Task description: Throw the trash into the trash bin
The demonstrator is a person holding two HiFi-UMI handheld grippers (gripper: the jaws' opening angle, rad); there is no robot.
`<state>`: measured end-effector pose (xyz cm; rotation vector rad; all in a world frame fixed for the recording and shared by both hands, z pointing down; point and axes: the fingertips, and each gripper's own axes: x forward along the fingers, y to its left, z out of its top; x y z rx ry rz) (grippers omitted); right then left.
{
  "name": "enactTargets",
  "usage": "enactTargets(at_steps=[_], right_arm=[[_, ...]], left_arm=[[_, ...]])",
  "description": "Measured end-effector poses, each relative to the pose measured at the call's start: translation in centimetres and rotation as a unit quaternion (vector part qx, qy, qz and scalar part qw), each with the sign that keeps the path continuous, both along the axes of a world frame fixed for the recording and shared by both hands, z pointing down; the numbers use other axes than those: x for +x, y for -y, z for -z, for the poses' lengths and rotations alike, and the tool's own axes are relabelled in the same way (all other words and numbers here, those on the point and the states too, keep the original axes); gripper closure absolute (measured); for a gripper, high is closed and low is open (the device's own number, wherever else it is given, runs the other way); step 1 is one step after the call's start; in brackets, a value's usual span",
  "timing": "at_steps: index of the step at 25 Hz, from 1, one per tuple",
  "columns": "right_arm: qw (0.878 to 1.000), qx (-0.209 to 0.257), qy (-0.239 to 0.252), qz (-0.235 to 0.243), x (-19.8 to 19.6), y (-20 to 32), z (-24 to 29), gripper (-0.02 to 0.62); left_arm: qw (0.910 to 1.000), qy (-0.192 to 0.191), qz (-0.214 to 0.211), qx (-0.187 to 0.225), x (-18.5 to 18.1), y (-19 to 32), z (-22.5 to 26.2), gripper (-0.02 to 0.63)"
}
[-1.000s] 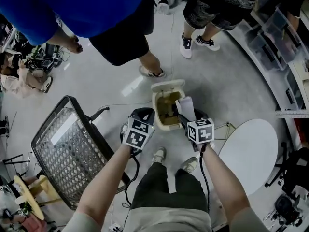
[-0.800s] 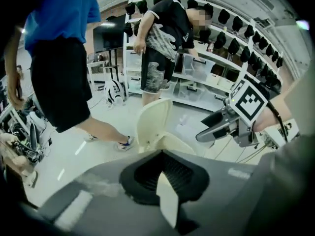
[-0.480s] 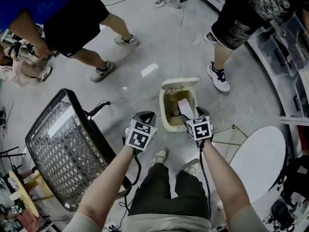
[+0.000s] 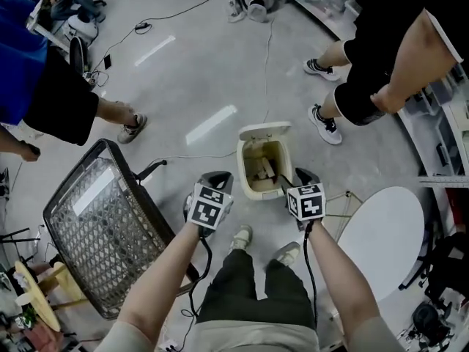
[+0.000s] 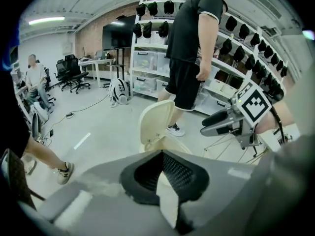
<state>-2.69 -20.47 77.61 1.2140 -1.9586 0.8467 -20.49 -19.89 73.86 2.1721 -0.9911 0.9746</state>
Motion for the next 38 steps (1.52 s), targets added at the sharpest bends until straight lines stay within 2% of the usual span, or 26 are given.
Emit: enactTargets(at_steps=[7,11,13,19,21,26,31,38], right_arm=[[0.997,0.065,0.031,0.001,0.7,-0.8,9.8,0.439],[0.993,0.103,0.059,-0.003,1.5,-1.6,16.1,0.476],[0.99,0.121,0.078,-0.003,2.0,-2.8,19.3,0.514],[0.976,0.19,0.106,-0.006,3.1,-4.8,29.3,0.515],[0.972,0.211,0.108,-0.006,3.6,-5.6,32.3,0.522],[0.957,0.267,0.115,-0.005,5.2,-8.3,39.7,0.536],[0.938,0.324,0.125,0.006,6.7,-11.4,47.0,0.561],[0.909,0.396,0.128,0.029,8.0,-16.4,56.3,0.581]], left_arm=[[0.999,-0.01,0.009,0.043,0.9,0.4,7.3,0.603],[0.997,-0.015,0.01,0.075,1.8,0.3,12.2,0.604],[0.9957,-0.016,0.007,0.091,2.8,-0.5,14.4,0.603],[0.9876,-0.009,-0.034,0.153,5.3,-2.2,21.3,0.603],[0.9825,-0.014,-0.05,0.179,6.5,-2.9,24.3,0.604],[0.968,-0.041,-0.051,0.242,8.9,-4.3,32.5,0.603],[0.9461,-0.056,-0.074,0.31,11.5,-6.5,40.4,0.603],[0.9231,-0.086,-0.081,0.366,12.4,-10.2,48.6,0.603]])
